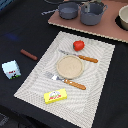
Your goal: Interact with the objects in diverse but meaningful ways.
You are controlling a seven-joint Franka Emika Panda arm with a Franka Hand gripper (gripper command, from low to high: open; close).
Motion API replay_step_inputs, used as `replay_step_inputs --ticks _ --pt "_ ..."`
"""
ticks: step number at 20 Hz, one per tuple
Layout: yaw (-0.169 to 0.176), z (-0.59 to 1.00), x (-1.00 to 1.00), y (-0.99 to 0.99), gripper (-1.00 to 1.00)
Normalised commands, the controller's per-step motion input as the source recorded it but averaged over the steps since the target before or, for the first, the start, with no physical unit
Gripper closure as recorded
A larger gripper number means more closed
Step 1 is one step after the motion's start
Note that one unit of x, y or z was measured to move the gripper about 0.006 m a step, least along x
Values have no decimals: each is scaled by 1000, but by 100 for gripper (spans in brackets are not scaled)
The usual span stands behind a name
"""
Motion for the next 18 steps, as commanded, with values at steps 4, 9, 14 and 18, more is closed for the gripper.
replay_step_inputs --ticks 4,9,14,18 --pt "138 0 227 -738 -100" --pt "255 -126 9 -513 -100" --pt "323 -318 30 -242 -100" --pt "188 -368 194 -21 -100"
